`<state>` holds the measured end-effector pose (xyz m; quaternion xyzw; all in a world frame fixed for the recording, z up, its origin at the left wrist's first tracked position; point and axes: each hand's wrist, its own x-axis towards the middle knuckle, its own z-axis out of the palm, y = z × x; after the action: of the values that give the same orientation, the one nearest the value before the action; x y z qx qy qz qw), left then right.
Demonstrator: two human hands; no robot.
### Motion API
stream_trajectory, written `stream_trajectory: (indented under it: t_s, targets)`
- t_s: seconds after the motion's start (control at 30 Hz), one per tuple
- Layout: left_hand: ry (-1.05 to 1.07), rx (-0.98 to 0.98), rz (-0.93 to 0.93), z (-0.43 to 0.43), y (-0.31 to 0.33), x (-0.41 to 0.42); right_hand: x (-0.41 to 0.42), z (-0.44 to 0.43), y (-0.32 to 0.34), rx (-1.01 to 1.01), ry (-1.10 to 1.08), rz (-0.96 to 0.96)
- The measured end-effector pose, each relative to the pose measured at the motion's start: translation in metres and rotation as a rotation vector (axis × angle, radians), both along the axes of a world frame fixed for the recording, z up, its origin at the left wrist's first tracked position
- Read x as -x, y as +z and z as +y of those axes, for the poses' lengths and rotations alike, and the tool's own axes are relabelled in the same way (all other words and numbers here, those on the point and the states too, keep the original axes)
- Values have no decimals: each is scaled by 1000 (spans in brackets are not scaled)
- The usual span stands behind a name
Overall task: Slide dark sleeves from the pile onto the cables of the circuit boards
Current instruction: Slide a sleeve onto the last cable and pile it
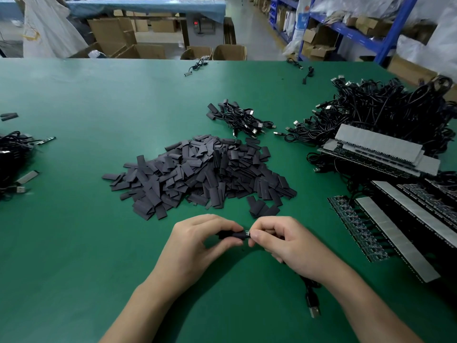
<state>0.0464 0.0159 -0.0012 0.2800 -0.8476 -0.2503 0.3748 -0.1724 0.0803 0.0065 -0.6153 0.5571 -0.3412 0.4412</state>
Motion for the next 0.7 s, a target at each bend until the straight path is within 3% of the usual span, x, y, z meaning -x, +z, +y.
stream_trajectory:
  t_s: [0.33, 0.7]
  targets:
    - [17, -53, 59, 1, -1, 1, -2, -2, -4, -2, -6, -33]
    - [16, -19, -24, -2, -1, 0, -4, -1, -1, -3, -39, 23]
